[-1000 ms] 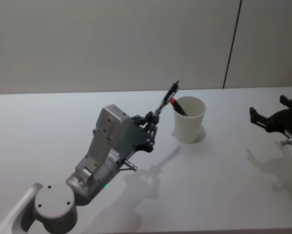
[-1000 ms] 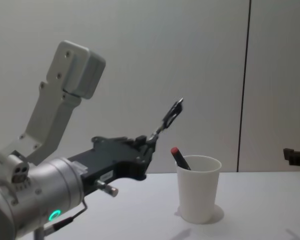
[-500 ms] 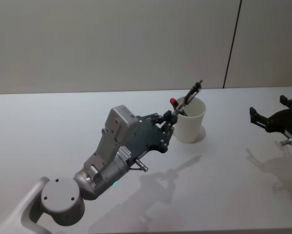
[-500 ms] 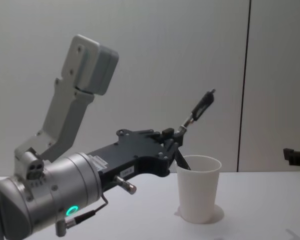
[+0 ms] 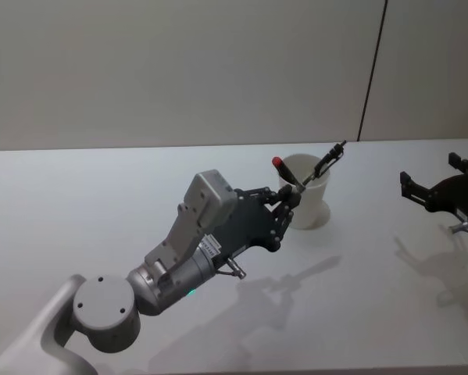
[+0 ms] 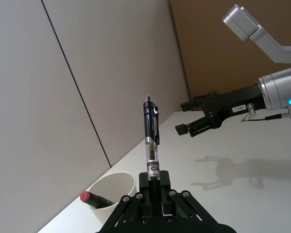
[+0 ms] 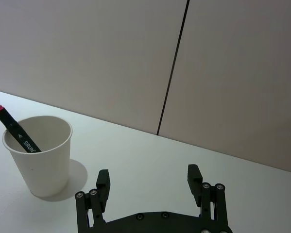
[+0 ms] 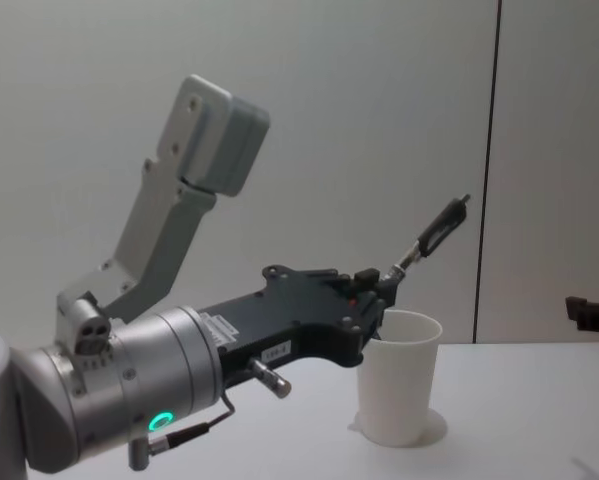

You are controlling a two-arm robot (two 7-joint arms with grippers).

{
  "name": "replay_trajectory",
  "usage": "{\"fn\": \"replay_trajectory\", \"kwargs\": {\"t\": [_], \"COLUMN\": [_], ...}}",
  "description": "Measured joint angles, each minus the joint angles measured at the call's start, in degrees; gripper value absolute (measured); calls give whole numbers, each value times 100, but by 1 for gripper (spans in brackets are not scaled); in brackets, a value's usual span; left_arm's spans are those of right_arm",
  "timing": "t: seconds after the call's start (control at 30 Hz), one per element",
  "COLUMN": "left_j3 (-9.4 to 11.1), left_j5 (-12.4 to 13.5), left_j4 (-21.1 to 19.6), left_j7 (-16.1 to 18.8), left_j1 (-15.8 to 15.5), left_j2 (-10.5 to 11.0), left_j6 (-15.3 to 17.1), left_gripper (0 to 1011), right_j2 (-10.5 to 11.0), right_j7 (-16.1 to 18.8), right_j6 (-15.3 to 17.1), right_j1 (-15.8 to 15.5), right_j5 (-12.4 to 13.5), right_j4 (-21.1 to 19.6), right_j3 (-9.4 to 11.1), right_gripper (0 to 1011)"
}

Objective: Place the pen into the pen holder.

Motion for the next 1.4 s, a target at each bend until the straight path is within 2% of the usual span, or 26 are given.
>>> {"fn": "replay_trajectory", "kwargs": {"t": [0.37, 0.97, 1.2, 1.4], "left_j3": [14, 23, 24, 23], "left_j5": [150, 231, 245, 250], "left_j4": [39, 59, 63, 64], "left_j7": [-183, -273, -286, -291], "left_j1": [-91, -137, -143, -145], "left_j2": [-20, -30, -32, -32], "left_j6": [169, 257, 270, 277], "left_gripper": [135, 135, 135, 135], "right_j2": [0, 14, 54, 119], "right_j7": [0, 53, 284, 693], "right_j6": [0, -49, -119, -176], "right_j1": [0, -33, -91, -182], "right_j5": [0, 86, 259, 494], "right_j4": [0, -38, -115, -224], "right_j3": [0, 2, 29, 68], "right_gripper": [1002, 1002, 1002, 1002]}}
